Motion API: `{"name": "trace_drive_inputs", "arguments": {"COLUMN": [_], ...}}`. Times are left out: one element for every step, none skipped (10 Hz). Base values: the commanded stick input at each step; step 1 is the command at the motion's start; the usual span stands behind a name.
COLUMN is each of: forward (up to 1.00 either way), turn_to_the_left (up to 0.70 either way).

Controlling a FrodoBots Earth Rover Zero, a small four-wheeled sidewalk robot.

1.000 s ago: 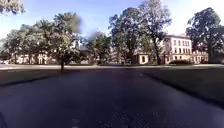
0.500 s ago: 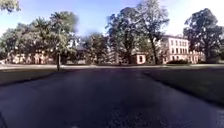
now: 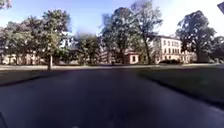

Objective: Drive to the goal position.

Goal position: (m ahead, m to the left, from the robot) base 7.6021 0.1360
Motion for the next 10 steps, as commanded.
{"name": "trace_drive_inputs", "arguments": {"forward": [0.50, 0.50, 0.50, 0.50, 0.50, 0.50, 0.50, 0.50, 0.50, 0.50], "turn_to_the_left": [0.00, 0.00, 0.00, 0.00, 0.00, 0.00, 0.00, 0.00, 0.00, 0.00]}}
